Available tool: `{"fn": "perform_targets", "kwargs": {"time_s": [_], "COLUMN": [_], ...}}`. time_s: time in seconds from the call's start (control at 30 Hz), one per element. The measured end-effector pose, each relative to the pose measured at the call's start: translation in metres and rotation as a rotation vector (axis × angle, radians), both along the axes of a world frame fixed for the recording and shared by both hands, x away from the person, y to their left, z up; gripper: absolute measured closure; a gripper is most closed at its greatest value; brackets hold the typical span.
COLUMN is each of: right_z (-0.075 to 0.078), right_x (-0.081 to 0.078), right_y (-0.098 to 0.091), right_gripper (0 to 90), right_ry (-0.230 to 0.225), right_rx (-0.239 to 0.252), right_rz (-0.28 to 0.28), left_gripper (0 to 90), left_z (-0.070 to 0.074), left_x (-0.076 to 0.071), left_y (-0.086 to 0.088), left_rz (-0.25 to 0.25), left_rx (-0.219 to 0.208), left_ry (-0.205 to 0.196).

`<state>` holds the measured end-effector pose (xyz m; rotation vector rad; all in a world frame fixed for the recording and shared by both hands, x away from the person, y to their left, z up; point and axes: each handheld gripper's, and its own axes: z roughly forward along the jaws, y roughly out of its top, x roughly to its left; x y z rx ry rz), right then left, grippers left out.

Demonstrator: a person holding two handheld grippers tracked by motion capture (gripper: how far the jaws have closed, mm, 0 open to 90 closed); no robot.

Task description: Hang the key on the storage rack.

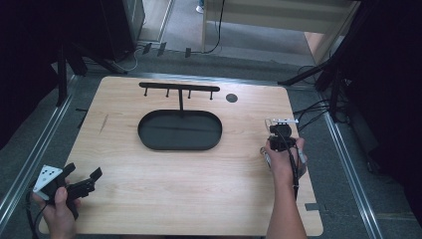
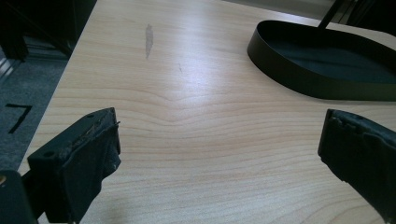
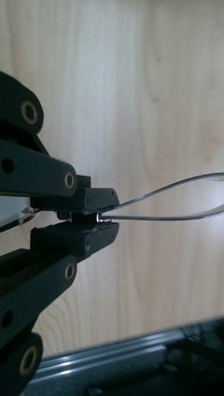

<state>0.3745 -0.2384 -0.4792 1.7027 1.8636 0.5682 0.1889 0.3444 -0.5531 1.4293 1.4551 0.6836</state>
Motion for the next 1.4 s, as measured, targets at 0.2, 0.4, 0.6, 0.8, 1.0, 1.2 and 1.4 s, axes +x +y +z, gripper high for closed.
{"fn": "perform_targets", "kwargs": {"time_s": [0.2,0.4,0.6,0.8,1.0,1.2,1.4], "right_z": [0.017,0.031,0.042,0.049,0.051,0.052,0.054], "right_x": [-0.010,-0.015,-0.019,-0.022,-0.024,-0.026,-0.027], "right_y": [0.005,0.017,0.031,0.044,0.061,0.084,0.108], "right_gripper": [83.4,83.4,83.4,83.4,83.4,83.4,83.4], "right_ry": [-0.234,-0.401,-0.475,-0.516,-0.527,-0.542,-0.551], "right_rx": [0.013,0.015,0.042,0.061,0.090,0.093,0.112], "right_rz": [-0.014,-0.004,0.008,0.052,0.091,0.150,0.202], "left_gripper": [0.0,0.0,0.0,0.0,0.0,0.0,0.0], "left_z": [0.000,0.000,0.000,0.000,0.000,0.000,0.000], "left_x": [0.000,0.000,0.000,0.000,0.000,0.001,0.000], "left_y": [0.000,0.000,0.000,0.000,0.000,0.000,0.000], "left_rz": [0.001,0.001,0.001,0.001,0.000,0.001,0.001], "left_rx": [0.000,0.001,-0.001,0.001,0.001,-0.002,0.001], "left_ry": [0.002,0.002,0.002,0.004,0.005,0.000,0.001]}}
